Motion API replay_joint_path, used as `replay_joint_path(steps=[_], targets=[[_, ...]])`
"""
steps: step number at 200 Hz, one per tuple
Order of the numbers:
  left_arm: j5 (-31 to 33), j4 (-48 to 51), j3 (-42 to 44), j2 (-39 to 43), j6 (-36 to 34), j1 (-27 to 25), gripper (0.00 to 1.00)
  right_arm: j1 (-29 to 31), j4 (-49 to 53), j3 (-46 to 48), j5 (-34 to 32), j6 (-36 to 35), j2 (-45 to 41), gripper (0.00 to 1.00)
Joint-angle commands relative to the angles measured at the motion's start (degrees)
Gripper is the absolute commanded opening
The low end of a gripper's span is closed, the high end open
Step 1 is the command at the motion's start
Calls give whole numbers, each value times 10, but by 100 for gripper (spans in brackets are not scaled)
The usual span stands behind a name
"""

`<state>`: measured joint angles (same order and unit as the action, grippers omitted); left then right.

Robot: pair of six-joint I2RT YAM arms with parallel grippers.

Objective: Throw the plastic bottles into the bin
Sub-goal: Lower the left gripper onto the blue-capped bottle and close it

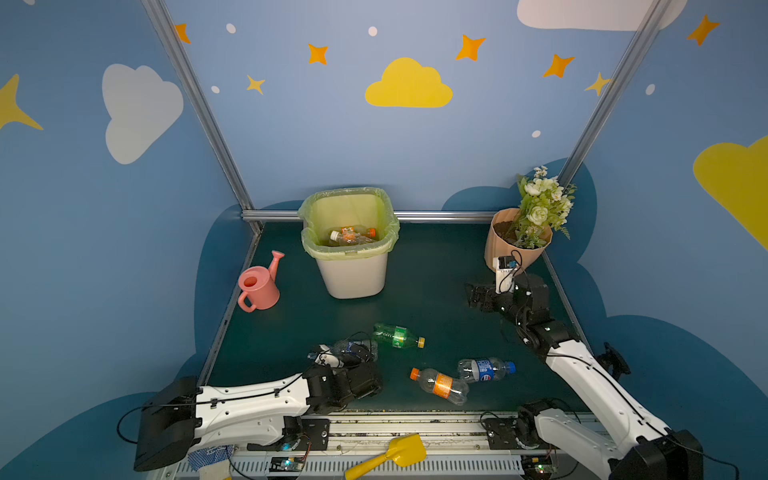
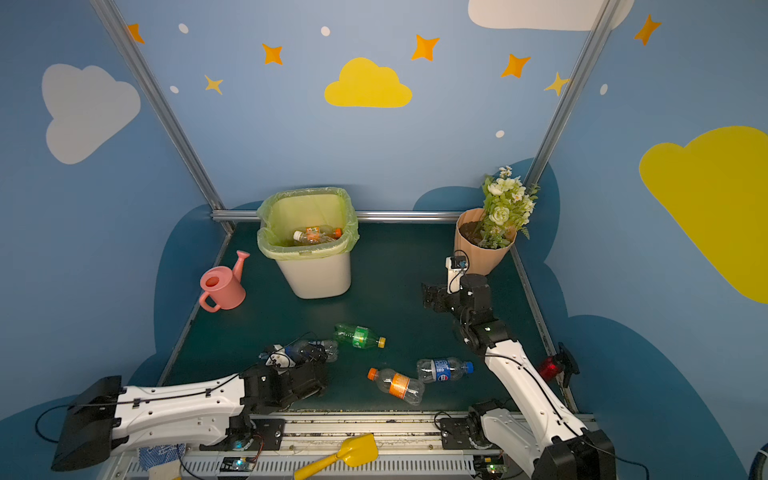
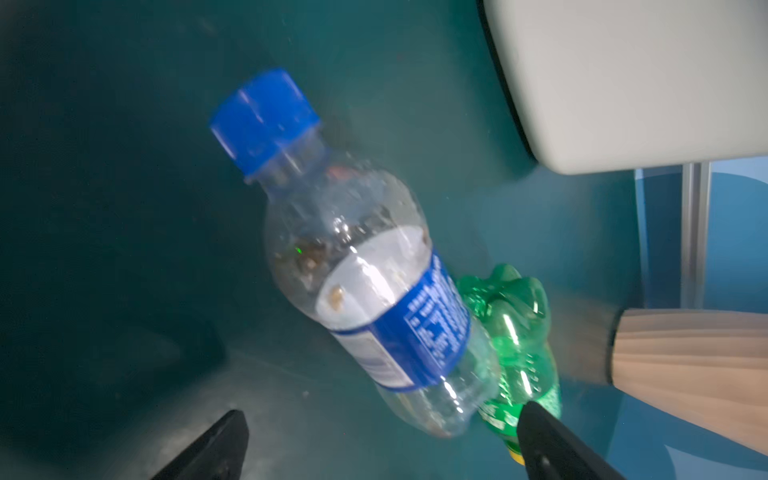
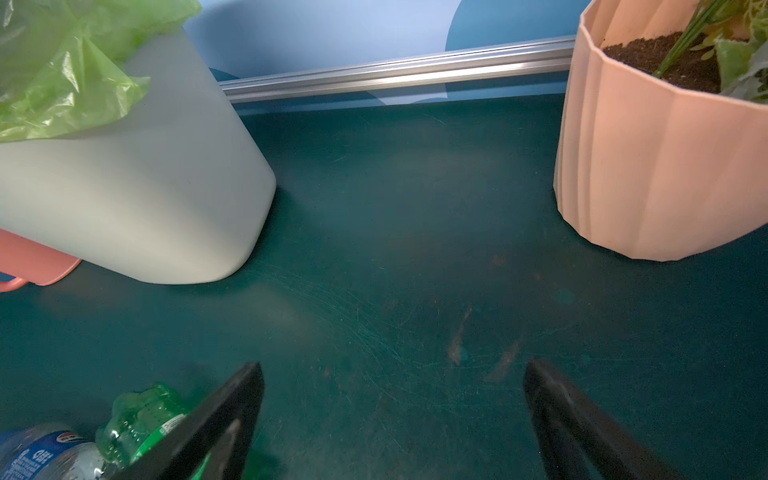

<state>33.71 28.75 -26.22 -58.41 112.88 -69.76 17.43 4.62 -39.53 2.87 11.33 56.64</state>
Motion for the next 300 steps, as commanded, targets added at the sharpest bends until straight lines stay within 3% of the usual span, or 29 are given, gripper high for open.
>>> replay_joint_path(steps=[1,88,171,300], targets=[[49,12,4,-2,285,5,100,-4,9,2,6,1,-4,97],[11,-115,36,-33,215,78,98,-6,25,1,3,6,-5,97],[-34,-179,49,-101,211,97,91,-10,37,7,-11,10,-13,97],[-59,-256,88,-157,211,120,61,-19,46,7,-15,11,-22,97]])
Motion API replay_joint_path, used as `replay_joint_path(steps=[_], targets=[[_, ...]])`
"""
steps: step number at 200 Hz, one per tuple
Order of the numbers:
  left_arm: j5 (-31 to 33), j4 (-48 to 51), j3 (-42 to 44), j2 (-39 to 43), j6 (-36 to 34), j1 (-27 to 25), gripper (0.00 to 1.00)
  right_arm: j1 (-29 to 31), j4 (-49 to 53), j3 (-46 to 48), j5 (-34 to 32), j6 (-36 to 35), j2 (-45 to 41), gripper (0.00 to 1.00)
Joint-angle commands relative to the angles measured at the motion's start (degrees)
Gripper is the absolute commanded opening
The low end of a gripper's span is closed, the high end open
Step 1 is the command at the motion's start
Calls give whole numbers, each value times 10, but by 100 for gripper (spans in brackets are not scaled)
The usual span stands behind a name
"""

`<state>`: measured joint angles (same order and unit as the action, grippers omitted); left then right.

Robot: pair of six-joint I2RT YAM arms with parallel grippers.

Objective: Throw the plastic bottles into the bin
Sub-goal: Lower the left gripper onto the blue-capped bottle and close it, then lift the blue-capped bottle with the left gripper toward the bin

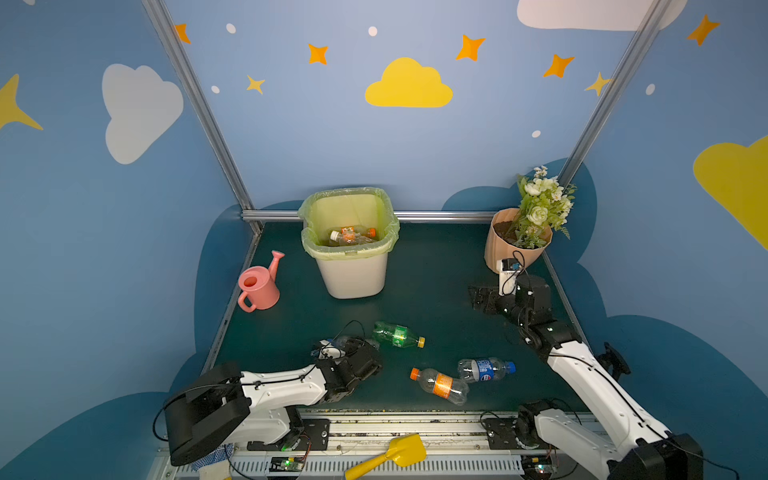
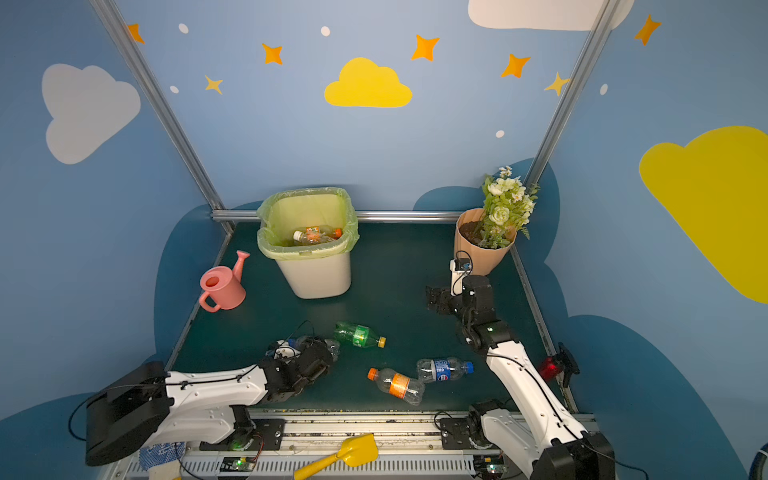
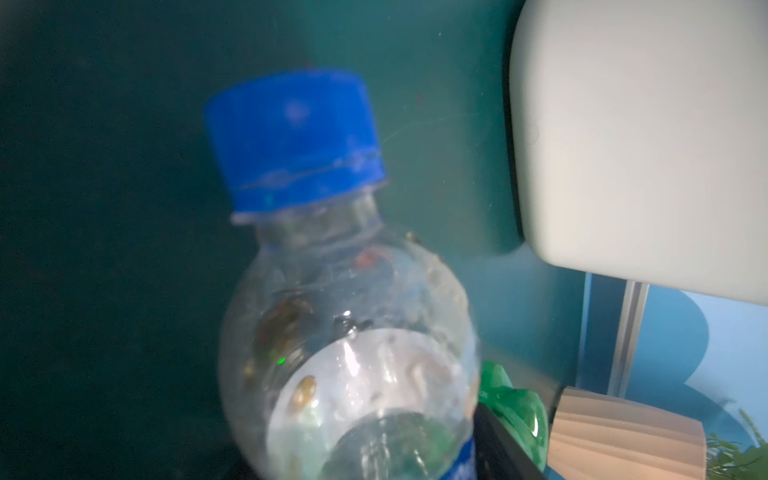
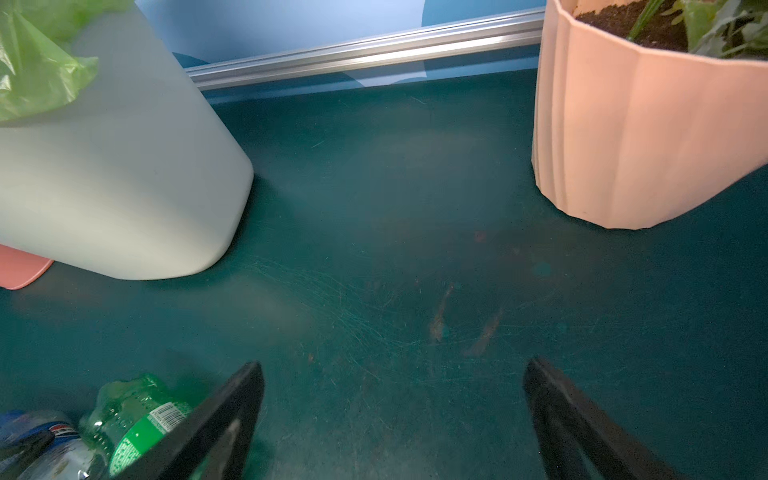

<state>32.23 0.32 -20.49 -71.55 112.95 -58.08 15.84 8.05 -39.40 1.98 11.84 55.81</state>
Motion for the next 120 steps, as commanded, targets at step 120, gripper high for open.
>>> replay_joint_path(steps=[120], targets=[[62,170,37,140,179,6,49,-12,9,6,1,7,-24,97]])
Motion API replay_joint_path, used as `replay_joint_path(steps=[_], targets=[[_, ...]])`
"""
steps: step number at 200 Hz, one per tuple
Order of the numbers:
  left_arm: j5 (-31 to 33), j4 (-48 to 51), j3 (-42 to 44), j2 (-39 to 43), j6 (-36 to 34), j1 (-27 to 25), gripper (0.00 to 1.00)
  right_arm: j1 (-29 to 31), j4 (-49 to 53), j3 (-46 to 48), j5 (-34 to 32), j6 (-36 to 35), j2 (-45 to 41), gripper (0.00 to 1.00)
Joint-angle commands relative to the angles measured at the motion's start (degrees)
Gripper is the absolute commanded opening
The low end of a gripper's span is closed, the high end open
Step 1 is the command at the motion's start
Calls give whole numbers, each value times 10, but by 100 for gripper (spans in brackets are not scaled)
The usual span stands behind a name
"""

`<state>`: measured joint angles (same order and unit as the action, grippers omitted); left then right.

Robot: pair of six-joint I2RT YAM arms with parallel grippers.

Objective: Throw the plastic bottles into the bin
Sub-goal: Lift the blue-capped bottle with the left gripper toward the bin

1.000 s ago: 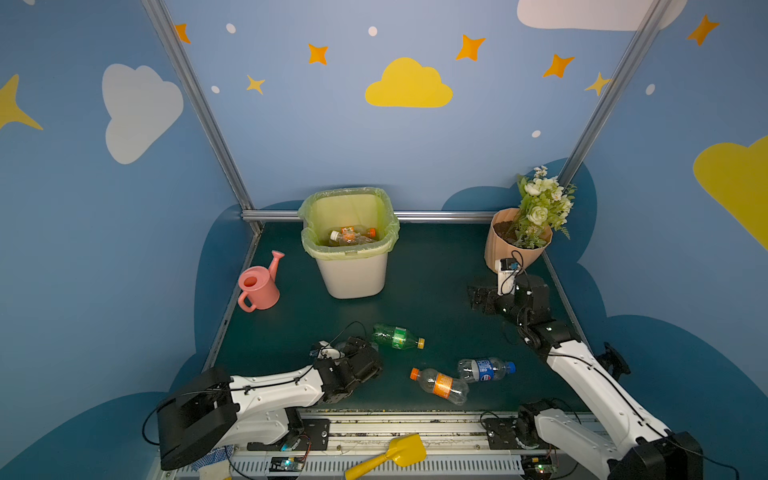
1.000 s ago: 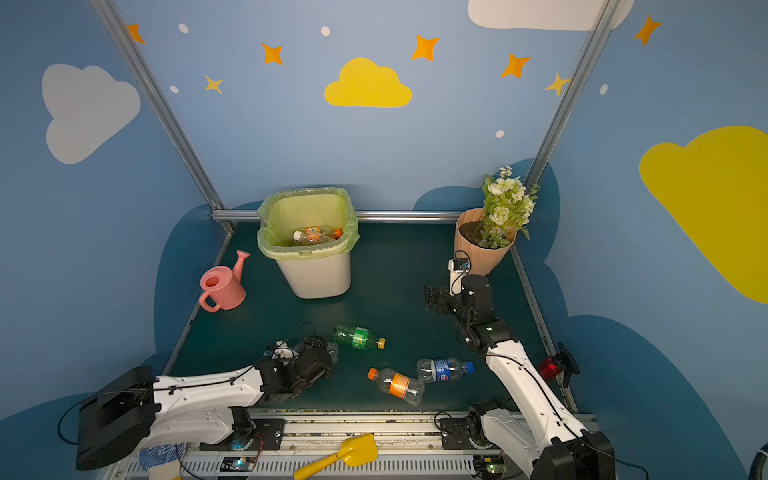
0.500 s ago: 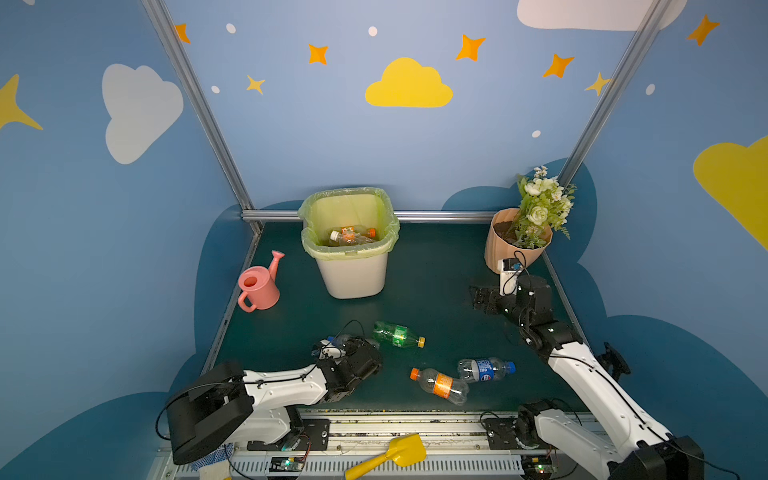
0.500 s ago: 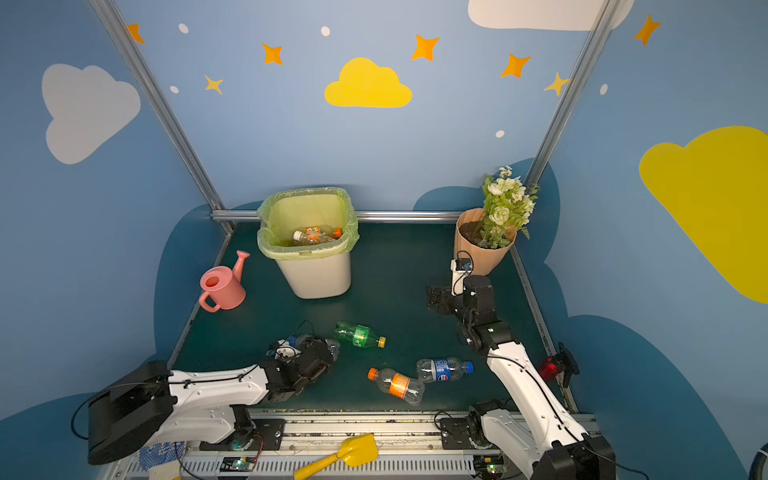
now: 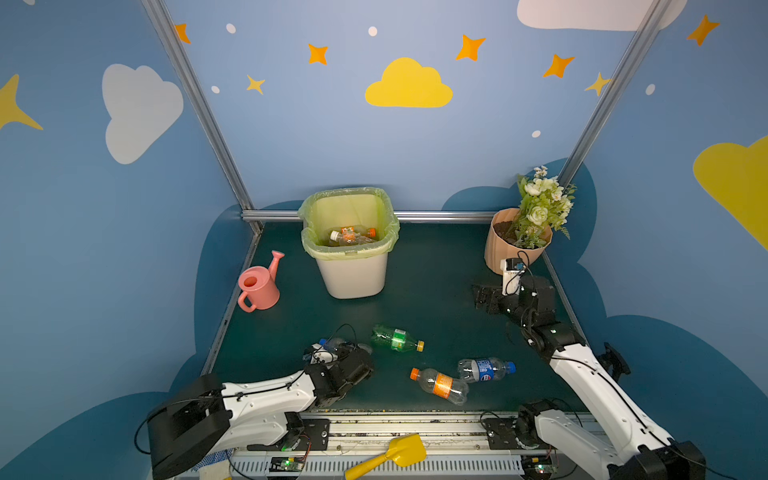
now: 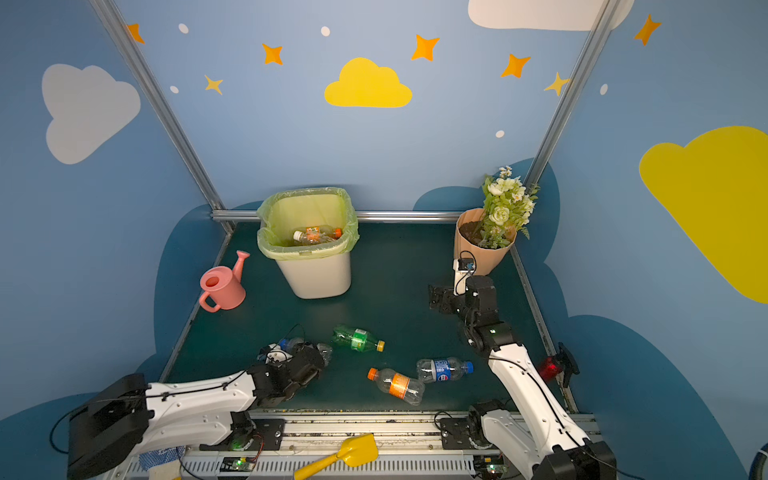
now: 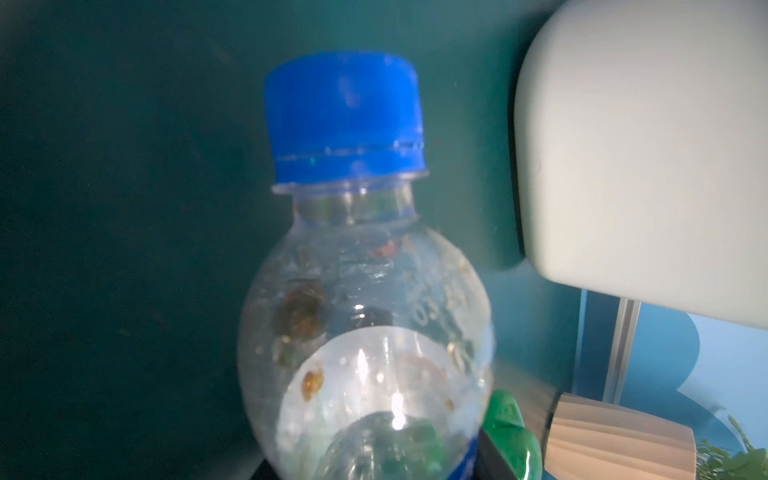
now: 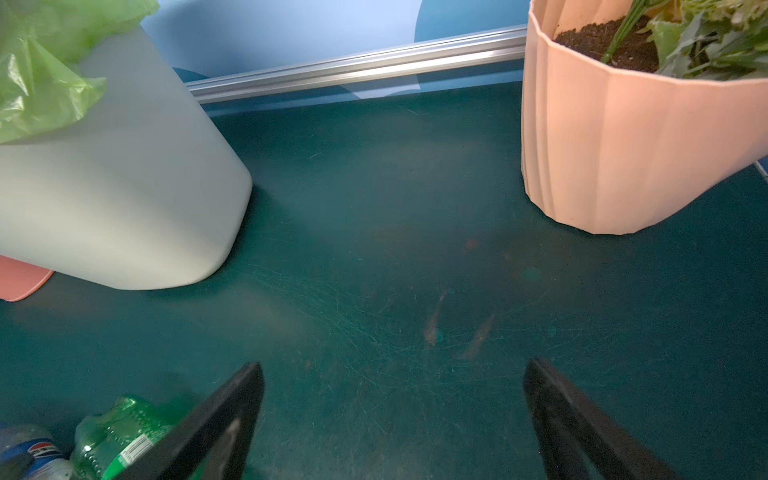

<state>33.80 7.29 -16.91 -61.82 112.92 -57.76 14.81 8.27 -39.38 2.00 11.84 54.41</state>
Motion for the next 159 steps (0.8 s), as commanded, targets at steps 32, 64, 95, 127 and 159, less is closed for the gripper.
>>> replay_joint_path(steps=[32,64,95,127,159], targets=[[116,177,-22,134,110,4,47,-3,4,6,2,8,-4,97],[194,258,-55,233,10,7,45,-4,-2,6,16,17,4,97],[265,256,-98,319,-207,16,44,-4,-9,6,26,24,8,97],[319,120,-189,332,-569,32,44,-5,-13,6,36,34,14,97],[258,-46,-289,267,-894,63,45,-5,-1,1,48,40,15,97]])
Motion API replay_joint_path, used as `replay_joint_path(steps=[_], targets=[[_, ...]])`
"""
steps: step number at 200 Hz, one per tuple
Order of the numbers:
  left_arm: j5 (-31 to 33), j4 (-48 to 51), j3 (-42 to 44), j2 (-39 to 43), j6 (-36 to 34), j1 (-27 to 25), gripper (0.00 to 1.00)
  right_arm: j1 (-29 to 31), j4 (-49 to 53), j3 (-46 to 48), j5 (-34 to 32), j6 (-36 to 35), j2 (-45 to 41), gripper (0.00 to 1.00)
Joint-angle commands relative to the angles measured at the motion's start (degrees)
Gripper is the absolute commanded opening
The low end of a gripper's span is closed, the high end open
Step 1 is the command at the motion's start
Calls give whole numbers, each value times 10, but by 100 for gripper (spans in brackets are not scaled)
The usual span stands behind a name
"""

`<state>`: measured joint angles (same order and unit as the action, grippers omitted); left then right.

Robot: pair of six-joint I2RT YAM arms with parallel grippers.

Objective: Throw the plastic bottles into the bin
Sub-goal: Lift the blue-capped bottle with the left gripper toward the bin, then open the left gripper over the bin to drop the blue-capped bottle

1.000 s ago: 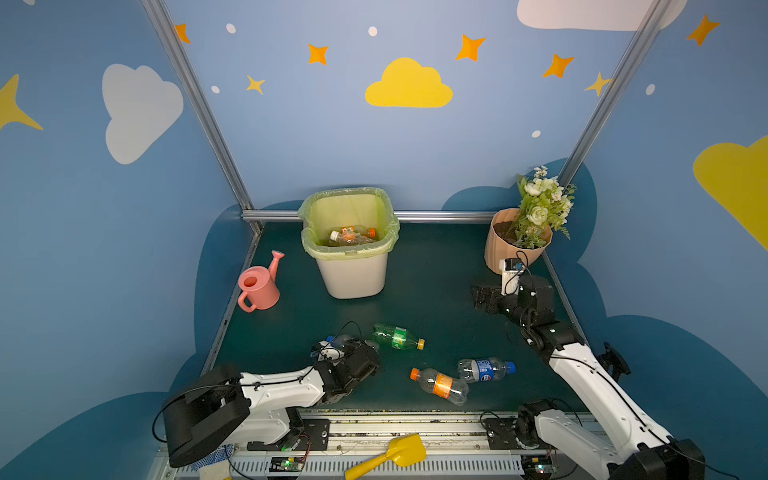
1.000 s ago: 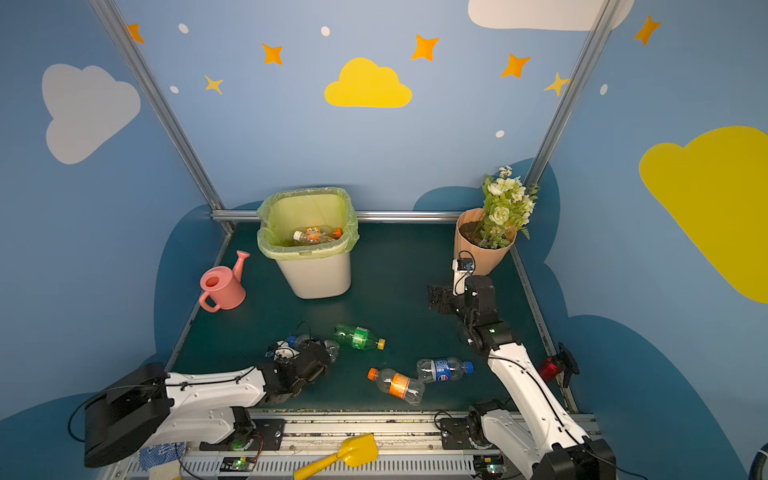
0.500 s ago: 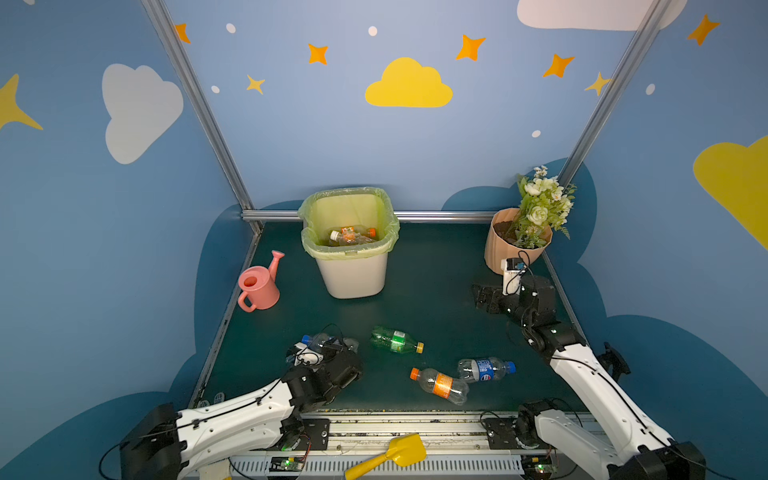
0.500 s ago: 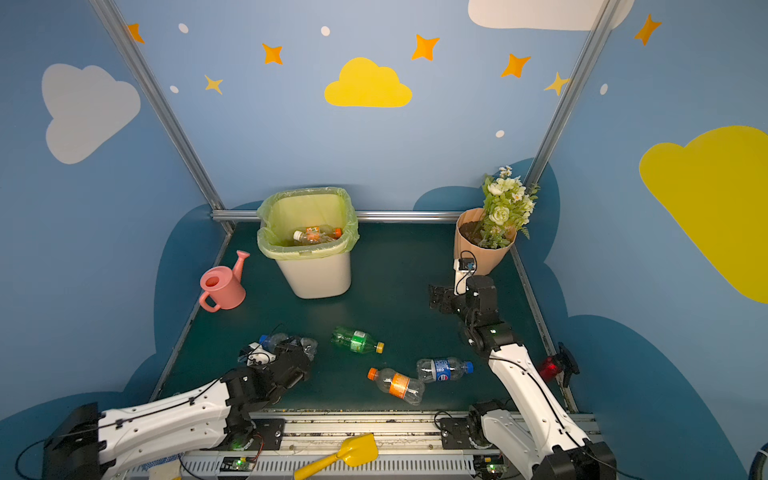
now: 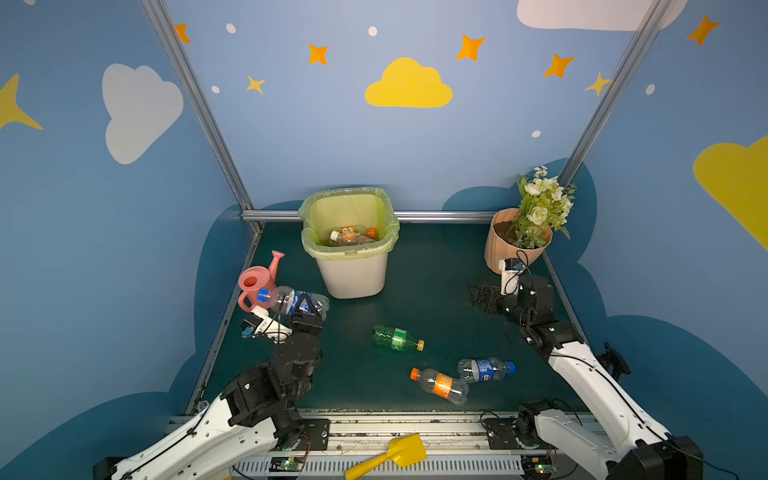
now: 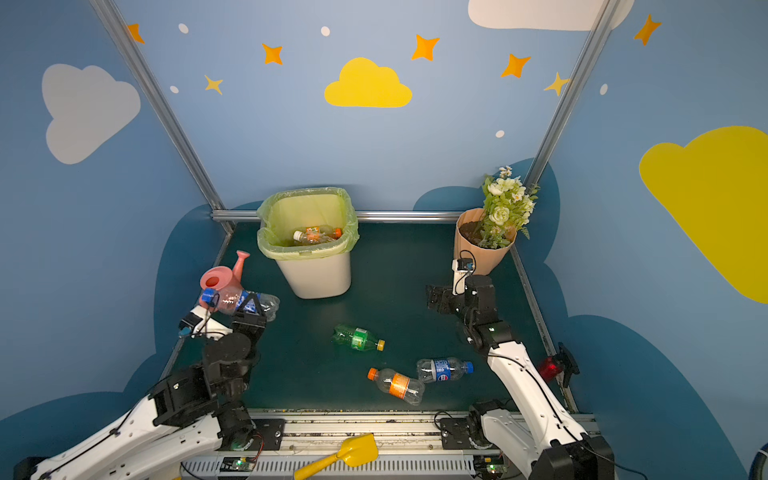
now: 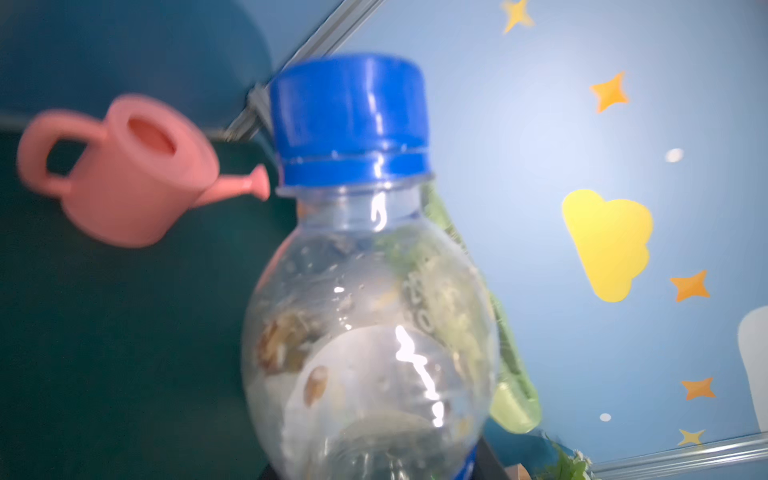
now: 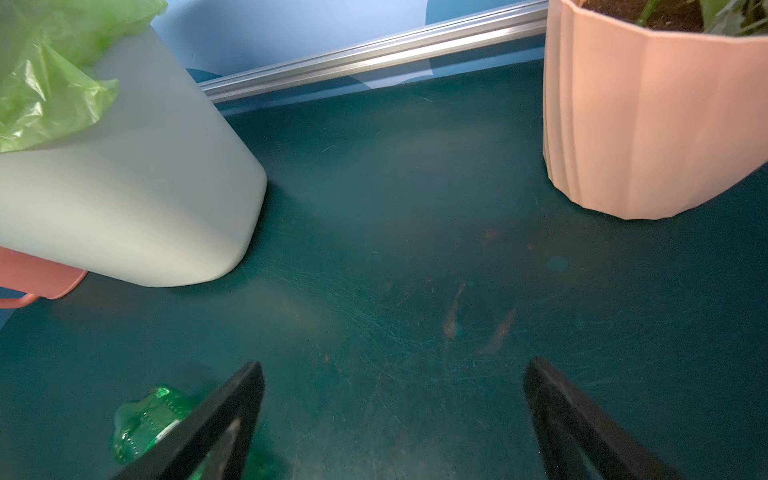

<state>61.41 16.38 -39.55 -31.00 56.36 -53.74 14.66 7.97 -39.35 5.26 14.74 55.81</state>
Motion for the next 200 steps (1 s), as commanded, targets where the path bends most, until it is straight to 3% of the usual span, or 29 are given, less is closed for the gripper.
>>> replay_joint_path(steps=[1,47,85,100,128,144,153,163,174,200], targets=[[-22,-139,-65,-44,-335,25,45,-3,2,1,15,11,0,97],[-212,-278,-206,-175,-559,96,42,-3,18,3,9,12,-25,97],[-305,-266,-351,-311,-672,119,43,-3,31,6,0,16,-52,97],[-288,-261,-375,-357,-645,136,44,-3,31,6,-1,19,-61,97],[-346,-164,-381,-432,-543,206,50,-3,29,6,0,23,-70,97],[-387,-128,-388,-467,-501,246,64,-3,33,6,1,18,-73,97],[-407,-110,-409,-470,-501,254,71,-3,39,6,0,10,-78,97],[-428,-106,-438,-464,-519,254,89,-4,48,1,-7,4,-84,97],[-447,-120,-462,-449,-542,253,99,-4,52,1,-14,0,-90,97],[-480,-142,-498,-405,-589,246,100,-3,50,6,-16,9,-97,97]])
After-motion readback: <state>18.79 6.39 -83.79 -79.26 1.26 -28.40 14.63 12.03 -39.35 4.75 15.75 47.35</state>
